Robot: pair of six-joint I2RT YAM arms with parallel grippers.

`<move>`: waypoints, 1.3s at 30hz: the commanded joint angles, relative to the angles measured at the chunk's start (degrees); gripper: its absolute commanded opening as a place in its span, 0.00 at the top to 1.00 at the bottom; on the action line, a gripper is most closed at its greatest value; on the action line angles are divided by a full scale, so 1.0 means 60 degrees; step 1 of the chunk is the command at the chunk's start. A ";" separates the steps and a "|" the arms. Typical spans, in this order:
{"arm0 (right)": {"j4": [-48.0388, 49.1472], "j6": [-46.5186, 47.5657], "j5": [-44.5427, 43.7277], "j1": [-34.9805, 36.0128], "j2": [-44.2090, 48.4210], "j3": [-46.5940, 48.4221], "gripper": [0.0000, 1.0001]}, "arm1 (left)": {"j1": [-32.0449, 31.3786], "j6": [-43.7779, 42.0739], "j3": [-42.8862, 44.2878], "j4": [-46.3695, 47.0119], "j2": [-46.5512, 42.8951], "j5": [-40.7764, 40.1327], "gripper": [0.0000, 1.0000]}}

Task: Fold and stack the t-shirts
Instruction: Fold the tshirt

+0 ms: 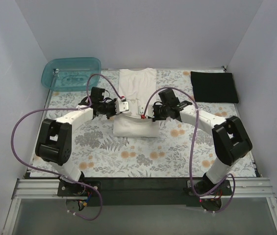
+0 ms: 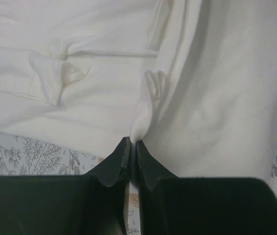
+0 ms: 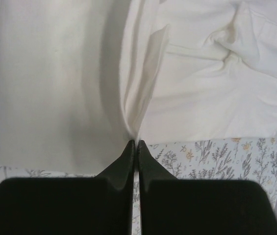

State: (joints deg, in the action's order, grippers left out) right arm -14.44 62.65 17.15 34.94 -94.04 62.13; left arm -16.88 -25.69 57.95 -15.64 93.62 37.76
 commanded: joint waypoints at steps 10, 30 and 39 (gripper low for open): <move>0.0443 0.1086 0.0438 -0.0945 -0.2314 0.2885 0.99 | 0.0558 -0.0449 0.1926 0.1449 0.2191 0.0357 1.00; 0.0794 0.0925 -0.0308 -0.1194 -0.3224 0.3708 0.37 | 0.0719 0.0355 0.2967 0.2548 0.3366 -0.0330 0.67; -0.0126 -0.0185 0.0173 -0.1253 -0.1262 0.2874 0.42 | 0.1378 0.1937 0.1871 0.1554 0.1273 -0.0011 0.64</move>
State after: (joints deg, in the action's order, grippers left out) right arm -12.67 65.34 15.20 27.70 -108.99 80.79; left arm -10.22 -17.67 71.46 -2.33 110.10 35.20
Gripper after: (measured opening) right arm 0.591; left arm 0.360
